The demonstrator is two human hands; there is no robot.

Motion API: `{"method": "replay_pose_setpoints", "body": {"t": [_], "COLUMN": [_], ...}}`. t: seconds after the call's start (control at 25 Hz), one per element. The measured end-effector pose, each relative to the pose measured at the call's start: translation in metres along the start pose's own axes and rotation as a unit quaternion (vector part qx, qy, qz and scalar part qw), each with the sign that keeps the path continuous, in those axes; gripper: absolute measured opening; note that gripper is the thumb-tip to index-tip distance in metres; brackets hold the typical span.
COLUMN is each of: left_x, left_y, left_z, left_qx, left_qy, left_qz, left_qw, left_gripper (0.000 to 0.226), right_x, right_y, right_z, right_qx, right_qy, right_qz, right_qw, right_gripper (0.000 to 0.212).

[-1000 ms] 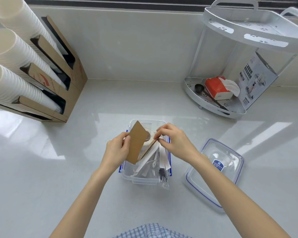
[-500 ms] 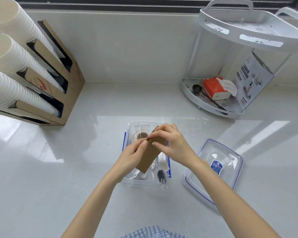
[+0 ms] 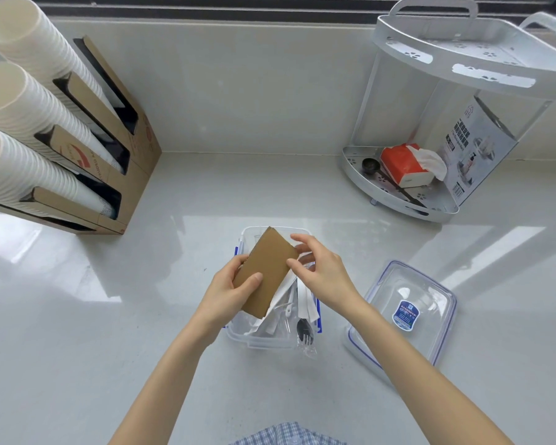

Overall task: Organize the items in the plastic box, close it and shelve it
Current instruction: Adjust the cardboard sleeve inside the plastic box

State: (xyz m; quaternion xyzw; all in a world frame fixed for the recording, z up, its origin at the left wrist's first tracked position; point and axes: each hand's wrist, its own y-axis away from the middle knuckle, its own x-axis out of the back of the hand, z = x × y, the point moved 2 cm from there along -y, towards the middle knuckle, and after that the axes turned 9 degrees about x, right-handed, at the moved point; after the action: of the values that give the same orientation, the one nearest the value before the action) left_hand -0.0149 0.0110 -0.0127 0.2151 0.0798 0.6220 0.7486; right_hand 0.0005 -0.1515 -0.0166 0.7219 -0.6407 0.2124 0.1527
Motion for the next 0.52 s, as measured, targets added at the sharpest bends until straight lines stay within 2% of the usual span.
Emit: {"method": "replay_pose_setpoints", "body": {"t": [0.16,0.28,0.36,0.52], "left_x": [0.005,0.016,0.021,0.026], "left_y": [0.001,0.000,0.001,0.002], "left_z": [0.000,0.003,0.006,0.005], "left_qx": [-0.007,-0.039,-0.065,-0.097], "left_qy": [-0.030,-0.144,-0.208,-0.252], "left_qz": [0.030,0.087,0.133,0.204], "left_qw": [0.999,0.985,0.967,0.941], "left_gripper": [0.014,0.014,0.013,0.019], "right_x": [-0.005,-0.011,-0.016,-0.030], "right_y": [-0.004,-0.011,-0.015,-0.016], "right_z": [-0.005,-0.010,-0.012,-0.014], "right_qx": [-0.012,-0.013,-0.018,-0.013], "right_qy": [-0.022,-0.035,-0.042,-0.038], "right_qz": [-0.001,-0.002,-0.016,-0.071], "right_qw": [1.000,0.999,0.999,0.997], "right_gripper": [0.030,0.028,0.032,0.043]}}
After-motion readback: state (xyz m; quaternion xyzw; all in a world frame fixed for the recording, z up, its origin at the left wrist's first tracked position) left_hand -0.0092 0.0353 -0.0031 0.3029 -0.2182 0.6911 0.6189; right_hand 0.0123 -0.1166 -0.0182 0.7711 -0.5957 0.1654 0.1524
